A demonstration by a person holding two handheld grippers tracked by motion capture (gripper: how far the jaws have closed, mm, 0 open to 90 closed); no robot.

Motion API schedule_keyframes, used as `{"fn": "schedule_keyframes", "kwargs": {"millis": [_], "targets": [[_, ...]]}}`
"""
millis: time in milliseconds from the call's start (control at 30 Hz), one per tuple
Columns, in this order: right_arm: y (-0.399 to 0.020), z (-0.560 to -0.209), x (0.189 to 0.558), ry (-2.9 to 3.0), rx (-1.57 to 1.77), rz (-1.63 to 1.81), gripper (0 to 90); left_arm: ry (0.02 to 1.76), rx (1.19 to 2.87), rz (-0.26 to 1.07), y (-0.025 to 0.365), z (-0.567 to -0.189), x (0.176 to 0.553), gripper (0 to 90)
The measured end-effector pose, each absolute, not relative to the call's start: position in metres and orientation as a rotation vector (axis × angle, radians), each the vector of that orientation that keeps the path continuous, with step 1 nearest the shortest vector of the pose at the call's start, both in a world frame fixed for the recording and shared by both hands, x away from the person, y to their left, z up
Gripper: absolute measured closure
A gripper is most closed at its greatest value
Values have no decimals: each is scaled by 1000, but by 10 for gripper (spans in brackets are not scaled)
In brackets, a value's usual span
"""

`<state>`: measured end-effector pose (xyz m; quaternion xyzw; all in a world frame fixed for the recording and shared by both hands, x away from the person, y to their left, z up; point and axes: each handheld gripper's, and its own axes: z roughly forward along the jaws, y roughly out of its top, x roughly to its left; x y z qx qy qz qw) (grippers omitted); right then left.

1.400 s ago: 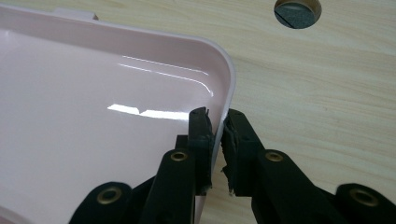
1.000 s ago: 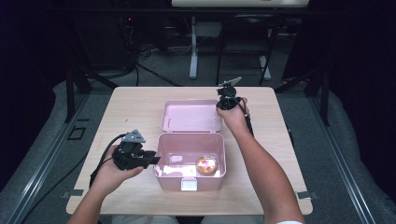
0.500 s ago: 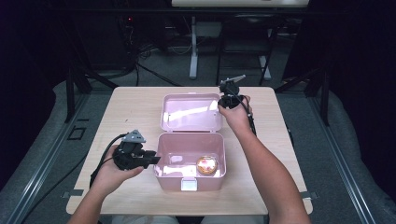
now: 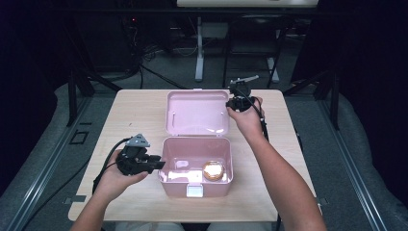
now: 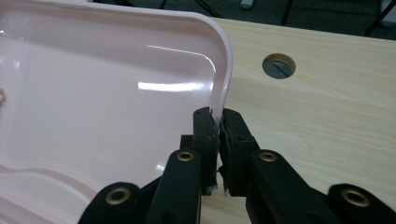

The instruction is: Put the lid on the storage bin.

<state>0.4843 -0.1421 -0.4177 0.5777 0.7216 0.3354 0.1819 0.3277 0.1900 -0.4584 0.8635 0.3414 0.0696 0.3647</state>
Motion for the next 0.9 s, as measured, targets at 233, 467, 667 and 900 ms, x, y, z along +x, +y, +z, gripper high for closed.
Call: {"fn": "schedule_keyframes", "kwargs": {"millis": [233, 467, 667, 900], "targets": [[-142, -406, 468, 2013, 1538, 986, 858, 880, 2222, 180, 190, -458, 328, 685], [-148, -397, 450, 2002, 1483, 1064, 864, 885, 2217, 172, 190, -458, 328, 685], [-150, -392, 437, 1992, 1458, 1100, 868, 889, 2218, 174, 190, -458, 328, 685], [-152, -391, 426, 1967, 1425, 1130, 871, 882, 2232, 185, 189, -457, 328, 685]]}}
